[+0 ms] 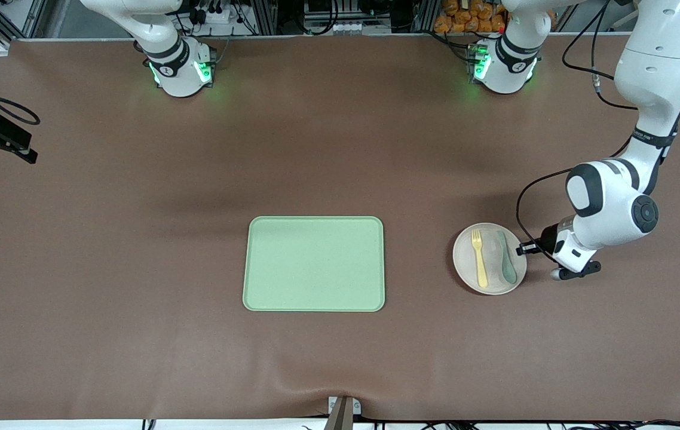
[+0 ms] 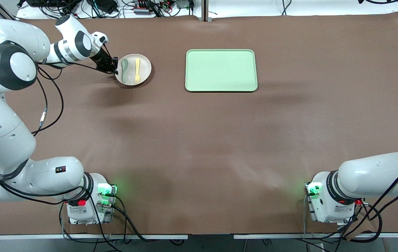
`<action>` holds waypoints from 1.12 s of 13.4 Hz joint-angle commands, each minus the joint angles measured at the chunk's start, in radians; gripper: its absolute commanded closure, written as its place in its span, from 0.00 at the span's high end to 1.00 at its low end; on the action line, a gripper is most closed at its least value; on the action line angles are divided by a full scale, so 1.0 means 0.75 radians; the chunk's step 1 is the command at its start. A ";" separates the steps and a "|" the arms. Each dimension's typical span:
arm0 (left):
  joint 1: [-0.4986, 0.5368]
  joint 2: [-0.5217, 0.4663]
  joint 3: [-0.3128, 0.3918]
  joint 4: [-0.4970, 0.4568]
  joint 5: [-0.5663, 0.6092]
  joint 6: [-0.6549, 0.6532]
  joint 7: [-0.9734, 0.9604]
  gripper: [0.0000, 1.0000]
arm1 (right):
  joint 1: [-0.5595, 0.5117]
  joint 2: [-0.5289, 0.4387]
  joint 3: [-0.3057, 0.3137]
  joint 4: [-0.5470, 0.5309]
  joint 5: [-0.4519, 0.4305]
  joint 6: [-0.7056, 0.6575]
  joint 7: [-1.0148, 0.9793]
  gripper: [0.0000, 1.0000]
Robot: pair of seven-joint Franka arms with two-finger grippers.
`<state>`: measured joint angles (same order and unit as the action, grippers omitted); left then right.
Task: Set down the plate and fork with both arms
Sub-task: 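Grasp the plate rim and slide the plate onto the green placemat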
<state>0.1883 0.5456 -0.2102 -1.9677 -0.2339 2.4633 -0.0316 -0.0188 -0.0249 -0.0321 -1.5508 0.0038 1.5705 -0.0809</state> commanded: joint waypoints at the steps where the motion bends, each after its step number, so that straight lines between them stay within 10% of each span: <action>1: 0.009 -0.005 -0.053 0.022 -0.017 0.004 0.009 0.00 | -0.038 0.007 0.020 0.020 0.024 -0.014 -0.015 1.00; 8: -0.022 -0.020 -0.217 0.234 -0.087 -0.104 -0.076 0.00 | -0.038 0.007 0.020 0.020 0.024 -0.014 -0.015 1.00; 15: -0.406 0.094 -0.219 0.406 -0.022 -0.106 -0.454 0.00 | -0.034 0.011 0.020 0.022 0.024 -0.012 -0.017 1.00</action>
<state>-0.0773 0.5592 -0.3870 -1.7358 -0.2748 2.3966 -0.3243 -0.0200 -0.0240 -0.0324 -1.5505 0.0038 1.5706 -0.0809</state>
